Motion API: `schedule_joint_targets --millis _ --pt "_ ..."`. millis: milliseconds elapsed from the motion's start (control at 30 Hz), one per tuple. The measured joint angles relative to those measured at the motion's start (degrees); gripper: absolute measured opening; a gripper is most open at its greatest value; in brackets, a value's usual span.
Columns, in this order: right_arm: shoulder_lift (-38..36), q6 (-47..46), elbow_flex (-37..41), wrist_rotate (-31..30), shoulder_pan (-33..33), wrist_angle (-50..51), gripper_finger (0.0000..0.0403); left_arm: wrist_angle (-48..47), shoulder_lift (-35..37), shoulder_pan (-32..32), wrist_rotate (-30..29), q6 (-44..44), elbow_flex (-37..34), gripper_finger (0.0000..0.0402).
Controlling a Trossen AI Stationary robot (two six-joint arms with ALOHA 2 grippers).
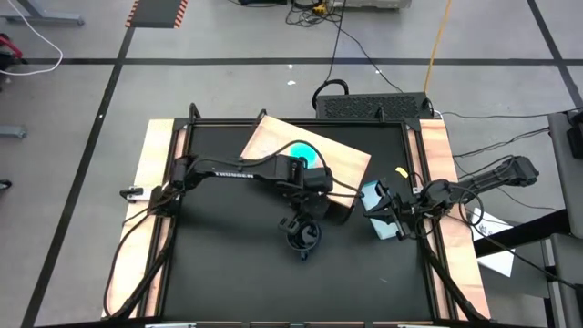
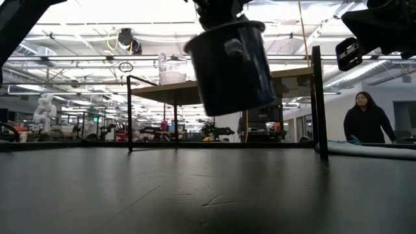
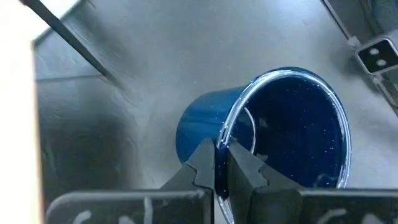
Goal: Stack small to large cups/mugs on shelf
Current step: Put the dark blue mug on the shelf
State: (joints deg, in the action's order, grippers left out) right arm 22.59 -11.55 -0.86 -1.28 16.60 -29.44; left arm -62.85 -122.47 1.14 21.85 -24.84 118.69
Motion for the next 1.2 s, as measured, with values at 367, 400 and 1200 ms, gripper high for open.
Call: schedule_joint_targets --millis 367,400,1200 --pt "0.0 0.2 0.0 0.0 0.0 0.1 0.0 -0.5 -0.4 1.1 -1.2 -0.4 0.0 0.0016" --pt "0.0 0.2 0.0 0.0 0.0 0.1 0.0 -0.7 -0.4 1.2 -1.1 -0.5 0.0 0.0016" --pt "0.0 -1.3 0.0 0.0 0.0 0.1 0.0 6.8 -0.3 2.6 2.1 -4.1 -7.9 0.0016"
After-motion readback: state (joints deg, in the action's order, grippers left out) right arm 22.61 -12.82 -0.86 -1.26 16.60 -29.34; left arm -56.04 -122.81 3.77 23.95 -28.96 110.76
